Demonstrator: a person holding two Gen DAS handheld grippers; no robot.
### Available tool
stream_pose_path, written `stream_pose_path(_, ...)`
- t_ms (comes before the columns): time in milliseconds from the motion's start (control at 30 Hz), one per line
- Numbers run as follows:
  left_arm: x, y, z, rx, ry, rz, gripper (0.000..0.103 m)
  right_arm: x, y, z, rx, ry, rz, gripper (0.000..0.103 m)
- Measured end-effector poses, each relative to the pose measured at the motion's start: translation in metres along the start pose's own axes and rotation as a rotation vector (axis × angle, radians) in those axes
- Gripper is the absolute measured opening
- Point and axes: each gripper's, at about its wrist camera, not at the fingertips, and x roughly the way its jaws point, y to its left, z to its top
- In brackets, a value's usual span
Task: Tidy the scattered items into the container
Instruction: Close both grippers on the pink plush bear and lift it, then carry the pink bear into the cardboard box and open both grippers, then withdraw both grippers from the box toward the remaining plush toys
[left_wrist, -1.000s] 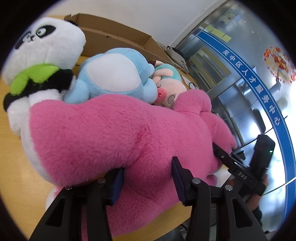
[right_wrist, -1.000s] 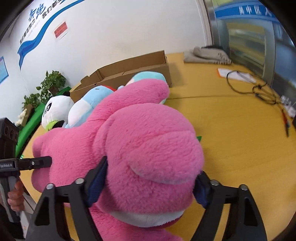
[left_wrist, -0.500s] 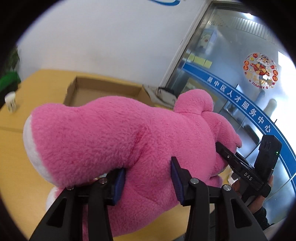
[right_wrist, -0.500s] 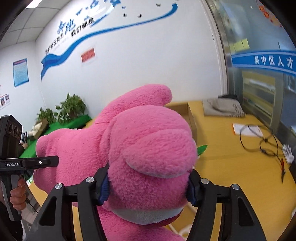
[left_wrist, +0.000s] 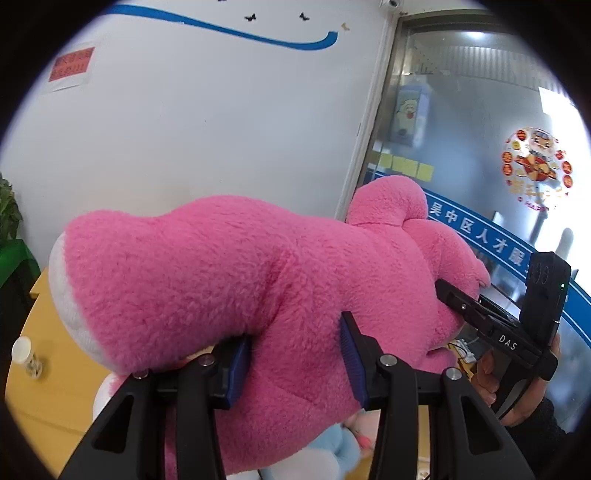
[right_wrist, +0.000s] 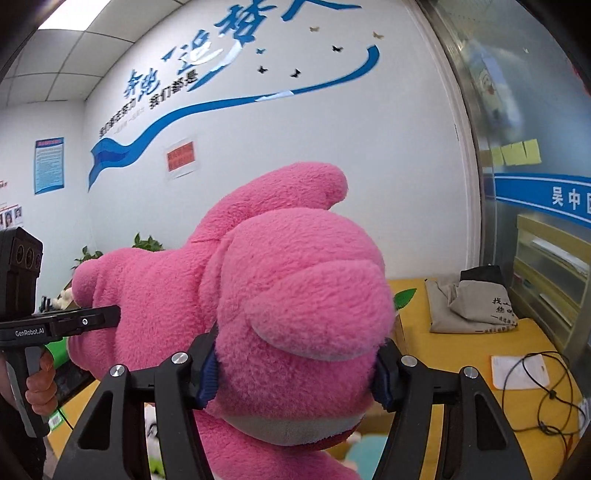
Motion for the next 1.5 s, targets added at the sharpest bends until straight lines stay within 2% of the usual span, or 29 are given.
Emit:
stream_pose_path(200,0.101,0.041,0.039,-0.02,0.059,0.011,0.044,0.107,-0.043,0.025,0.066,0.057,-0.031,0.069)
stream_pose_path(367,0.193,0.078,0.049,-0.065,0.174,0.033,0.044,0.2,-0.085,0.023,0.139,0.151,-0.049,0.069)
stream_pose_path(567,0.286,0.111,0.028,-0.148,0.293,0.054,0.044,0.295,-0.139,-0.011,0.261,0.28,-0.078,0.071)
stream_pose_path(800,0.346,0.135,-0.019,-0.222,0.433,0.078,0.047,0.349,-0.167,-0.055,0.313,0.438,-0.155,0.073)
stream_pose_path(867,0.357,0.139,-0.028,-0.25,0.477,0.105,0.048,0.355,-0.175,-0.066,0.335,0.471,-0.168,0.078)
stream_pose_path(900,0.359,0.14,-0.03,-0.252,0.492,0.115,0.045,0.358,-0.18,-0.072,0.346,0.488,-0.177,0.082)
stream_pose_path(967,0.351,0.139,-0.024,-0.233,0.482,0.12,0.045,0.357,-0.185,-0.076,0.367,0.502,-0.183,0.094)
stream_pose_path(1100,0.303,0.14,-0.008,-0.172,0.39,0.197,0.048,0.33,-0.182,-0.061,0.326,0.441,-0.207,0.098)
stream_pose_path(1133,0.284,0.141,-0.007,-0.152,0.368,0.207,0.048,0.321,-0.18,-0.055,0.307,0.434,-0.192,0.103)
stream_pose_path(1233,0.236,0.145,-0.009,-0.087,0.362,0.23,0.052,0.293,-0.161,-0.048,0.23,0.46,-0.11,0.103)
stream_pose_path(1300,0.218,0.142,-0.013,-0.046,0.401,0.248,0.052,0.276,-0.148,-0.056,0.158,0.506,-0.046,0.103)
stream_pose_path(1400,0.188,0.14,-0.035,-0.004,0.44,0.274,0.052,0.259,-0.134,-0.085,0.034,0.627,0.025,0.103)
stream_pose_path(1500,0.173,0.15,-0.067,-0.037,0.501,0.278,0.052,0.257,-0.138,-0.113,0.032,0.721,0.009,0.103)
